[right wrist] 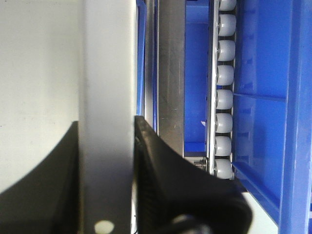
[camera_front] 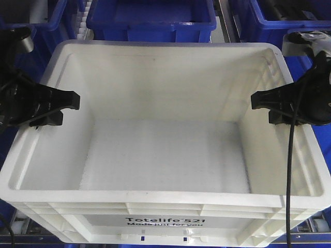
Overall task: Move bin from left to right shelf
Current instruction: 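Push the crate onto the roller shelf with both grippers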
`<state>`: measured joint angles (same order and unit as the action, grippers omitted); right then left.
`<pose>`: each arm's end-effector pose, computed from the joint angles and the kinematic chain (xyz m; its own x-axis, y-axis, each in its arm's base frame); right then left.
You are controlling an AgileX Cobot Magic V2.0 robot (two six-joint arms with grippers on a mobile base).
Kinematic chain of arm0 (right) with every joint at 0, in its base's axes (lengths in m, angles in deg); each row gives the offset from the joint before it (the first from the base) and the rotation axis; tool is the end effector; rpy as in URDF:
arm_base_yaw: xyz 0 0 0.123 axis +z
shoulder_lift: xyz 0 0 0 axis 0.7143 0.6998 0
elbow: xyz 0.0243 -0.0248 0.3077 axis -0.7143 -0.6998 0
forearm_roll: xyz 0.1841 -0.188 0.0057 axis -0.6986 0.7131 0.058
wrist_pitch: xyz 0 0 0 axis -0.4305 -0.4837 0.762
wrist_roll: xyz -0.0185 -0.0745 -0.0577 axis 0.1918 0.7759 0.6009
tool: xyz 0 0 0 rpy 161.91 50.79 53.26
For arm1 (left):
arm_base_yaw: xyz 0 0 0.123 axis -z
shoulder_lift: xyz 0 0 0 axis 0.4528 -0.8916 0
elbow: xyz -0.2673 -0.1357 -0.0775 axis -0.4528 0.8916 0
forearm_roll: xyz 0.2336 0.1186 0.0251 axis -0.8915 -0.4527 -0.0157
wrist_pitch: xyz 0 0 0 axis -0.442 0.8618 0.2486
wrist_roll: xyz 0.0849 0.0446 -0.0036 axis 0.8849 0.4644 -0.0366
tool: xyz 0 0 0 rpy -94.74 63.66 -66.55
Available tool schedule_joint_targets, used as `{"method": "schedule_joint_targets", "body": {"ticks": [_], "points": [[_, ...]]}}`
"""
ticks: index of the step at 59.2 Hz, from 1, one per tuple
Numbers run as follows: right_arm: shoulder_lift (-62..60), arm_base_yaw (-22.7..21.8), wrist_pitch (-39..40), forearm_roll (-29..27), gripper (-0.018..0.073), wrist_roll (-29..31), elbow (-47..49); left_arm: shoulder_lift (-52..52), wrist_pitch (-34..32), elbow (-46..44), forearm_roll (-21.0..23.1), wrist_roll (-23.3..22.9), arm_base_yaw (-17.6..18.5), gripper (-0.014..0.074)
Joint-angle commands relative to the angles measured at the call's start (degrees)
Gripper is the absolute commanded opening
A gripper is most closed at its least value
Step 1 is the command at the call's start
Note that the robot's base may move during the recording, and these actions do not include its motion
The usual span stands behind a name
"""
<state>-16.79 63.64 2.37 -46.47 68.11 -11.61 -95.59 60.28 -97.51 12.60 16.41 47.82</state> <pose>0.2446 0.0746 0.3750 -0.8603 0.0254 -0.5092 -0.0360 0.9932 0.1103 0.2440 -0.0903 0.3792 -0.8830 -0.0887 -0.4609 -0.0085 0.9849 -0.1732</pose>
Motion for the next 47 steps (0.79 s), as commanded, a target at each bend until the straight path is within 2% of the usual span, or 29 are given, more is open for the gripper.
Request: {"method": "schedule_joint_targets", "body": {"ticks": [1,18,35,47], "points": [[-2.18,-0.85,6.16,3.87,0.0000,0.02,2.53,2.47,-2.96,-2.01,-2.75,1.02,-0.13,-0.0006],[-2.18,-0.85,7.77,6.35,0.0000,-0.22,2.53,2.34,-3.23,-2.01,-2.80,1.02,-0.13,-0.0006],[-1.91,-0.85,11.21,9.02,0.0000,-0.22,2.53,0.28,-6.78,-2.01,-2.40,1.02,-0.13,-0.0006],[1.17,-0.85,13.65,12.02,0.0002,-2.37,2.53,-3.96,-12.59,-2.01,-2.96,1.02,-0.40,-0.0003]]}}
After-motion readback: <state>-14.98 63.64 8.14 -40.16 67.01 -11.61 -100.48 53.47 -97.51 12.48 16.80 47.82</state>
